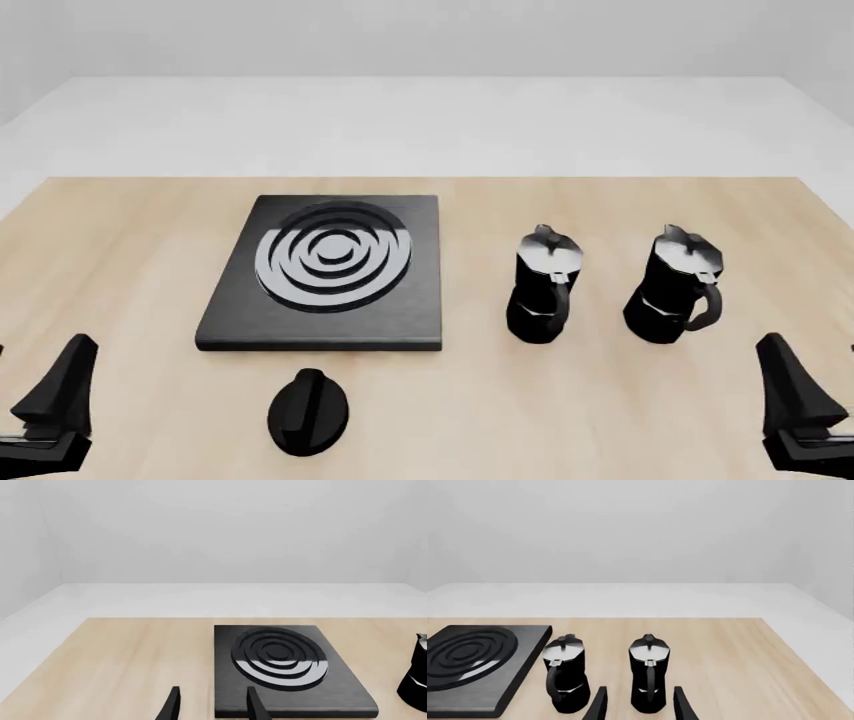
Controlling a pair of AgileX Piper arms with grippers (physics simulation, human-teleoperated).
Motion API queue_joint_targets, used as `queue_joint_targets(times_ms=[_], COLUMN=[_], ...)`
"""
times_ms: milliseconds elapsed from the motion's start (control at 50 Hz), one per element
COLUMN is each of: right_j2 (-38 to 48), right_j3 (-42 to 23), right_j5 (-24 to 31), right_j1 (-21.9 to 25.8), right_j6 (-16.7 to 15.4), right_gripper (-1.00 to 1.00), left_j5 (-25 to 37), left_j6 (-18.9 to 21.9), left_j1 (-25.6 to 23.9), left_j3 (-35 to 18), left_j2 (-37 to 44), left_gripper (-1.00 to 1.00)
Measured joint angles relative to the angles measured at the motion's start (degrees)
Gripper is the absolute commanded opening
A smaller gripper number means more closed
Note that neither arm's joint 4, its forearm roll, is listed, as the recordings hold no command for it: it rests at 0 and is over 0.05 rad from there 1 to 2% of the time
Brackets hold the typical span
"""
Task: Put the right moka pot on the stove.
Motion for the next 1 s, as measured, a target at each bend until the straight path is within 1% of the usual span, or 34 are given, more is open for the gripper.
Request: queue_joint_targets(times_ms=[120,260,420,520,620,820,1000], right_j2=[2.0,8.0,19.4,30.0,37.9,50.2,58.3], right_j3=[-0.4,-0.5,-0.5,-0.4,-0.5,-1.0,-1.8], right_j5=[-1.0,-4.9,-13.4,-21.5,-27.4,-36.4,-42.0], right_j1=[-0.2,-1.1,-1.5,-1.5,-1.3,-1.1,-1.4], right_j6=[-0.4,-0.9,-1.2,-0.3,0.2,0.6,0.7], right_gripper=[1.00,1.00,1.00,1.00,1.00,1.00,1.00], left_j5=[0.0,0.0,0.0,0.0,0.0,0.0,0.0], left_j6=[0.0,0.0,0.0,0.0,0.0,0.0,0.0], left_j1=[0.0,0.0,0.0,0.0,0.0,0.0,0.0], left_j3=[0.0,0.0,0.0,0.0,0.0,0.0,0.0], left_j2=[0.0,0.0,0.0,0.0,0.0,0.0,0.0], left_gripper=[1.00,1.00,1.00,1.00,1.00,1.00,1.00])
